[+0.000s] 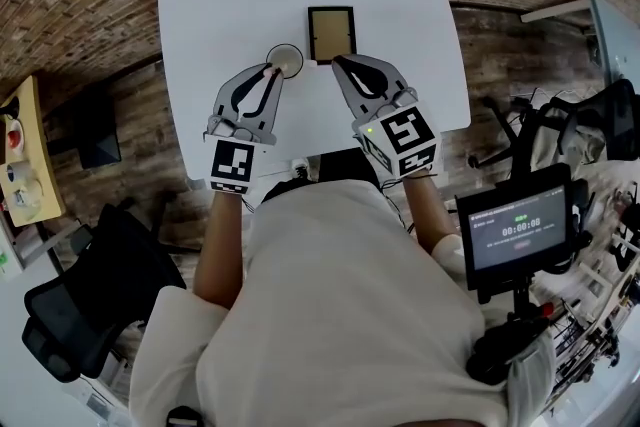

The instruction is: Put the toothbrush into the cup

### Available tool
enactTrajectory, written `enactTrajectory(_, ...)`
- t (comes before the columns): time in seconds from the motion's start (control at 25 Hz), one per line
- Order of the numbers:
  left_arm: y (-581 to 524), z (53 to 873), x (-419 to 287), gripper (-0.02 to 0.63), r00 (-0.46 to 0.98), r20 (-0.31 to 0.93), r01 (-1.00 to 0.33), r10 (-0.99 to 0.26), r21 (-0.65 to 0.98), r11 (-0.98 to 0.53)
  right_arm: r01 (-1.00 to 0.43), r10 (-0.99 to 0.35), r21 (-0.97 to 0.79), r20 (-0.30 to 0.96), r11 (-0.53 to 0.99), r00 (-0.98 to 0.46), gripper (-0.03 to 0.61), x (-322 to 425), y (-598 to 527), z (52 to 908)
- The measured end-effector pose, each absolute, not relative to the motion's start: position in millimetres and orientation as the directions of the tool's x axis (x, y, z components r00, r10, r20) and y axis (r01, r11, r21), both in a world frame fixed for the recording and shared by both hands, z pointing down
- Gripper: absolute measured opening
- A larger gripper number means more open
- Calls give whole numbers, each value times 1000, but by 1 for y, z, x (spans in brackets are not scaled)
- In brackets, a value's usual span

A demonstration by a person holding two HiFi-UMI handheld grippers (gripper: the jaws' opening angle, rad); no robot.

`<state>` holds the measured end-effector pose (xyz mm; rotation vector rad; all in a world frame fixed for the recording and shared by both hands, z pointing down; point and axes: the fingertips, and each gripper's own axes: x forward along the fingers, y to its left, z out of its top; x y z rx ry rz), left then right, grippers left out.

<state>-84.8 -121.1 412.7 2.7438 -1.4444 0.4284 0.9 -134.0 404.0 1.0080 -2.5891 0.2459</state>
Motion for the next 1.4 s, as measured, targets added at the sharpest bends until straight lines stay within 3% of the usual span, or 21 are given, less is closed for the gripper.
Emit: enactTrajectory(1.4, -145, 465, -76, 52, 532, 321, -822, -783, -24, -569, -691, -595, -64, 454, 720, -663, 3, 18, -156, 435)
